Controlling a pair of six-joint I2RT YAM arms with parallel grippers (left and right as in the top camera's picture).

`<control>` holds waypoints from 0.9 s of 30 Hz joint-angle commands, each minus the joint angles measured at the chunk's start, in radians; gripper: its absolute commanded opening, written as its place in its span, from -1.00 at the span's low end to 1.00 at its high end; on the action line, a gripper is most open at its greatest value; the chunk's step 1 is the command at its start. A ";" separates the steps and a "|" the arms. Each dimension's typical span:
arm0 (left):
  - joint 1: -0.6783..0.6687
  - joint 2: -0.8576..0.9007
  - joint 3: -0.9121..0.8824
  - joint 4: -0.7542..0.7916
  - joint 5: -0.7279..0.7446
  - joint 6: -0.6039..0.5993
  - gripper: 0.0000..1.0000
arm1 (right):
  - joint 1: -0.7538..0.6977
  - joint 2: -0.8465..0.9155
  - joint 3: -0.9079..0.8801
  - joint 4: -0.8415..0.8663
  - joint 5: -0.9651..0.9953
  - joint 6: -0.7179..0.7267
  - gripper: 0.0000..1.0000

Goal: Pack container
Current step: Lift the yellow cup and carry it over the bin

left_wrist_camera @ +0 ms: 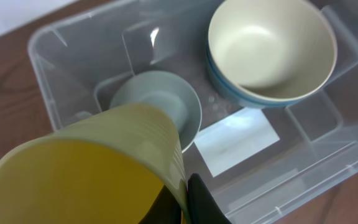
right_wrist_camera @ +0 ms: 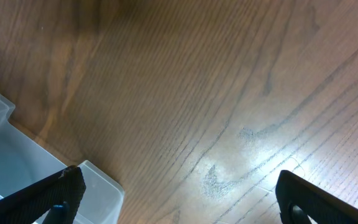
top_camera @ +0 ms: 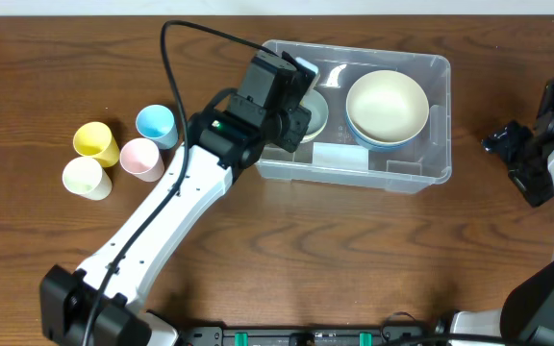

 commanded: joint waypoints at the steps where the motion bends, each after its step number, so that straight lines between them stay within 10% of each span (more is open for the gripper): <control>1: 0.000 0.035 0.003 -0.007 -0.002 0.018 -0.88 | -0.003 0.000 -0.003 0.001 0.008 0.014 0.98; 27: 0.031 0.117 0.001 -0.108 -0.012 0.021 -0.88 | -0.003 0.000 -0.003 0.001 0.008 0.014 0.98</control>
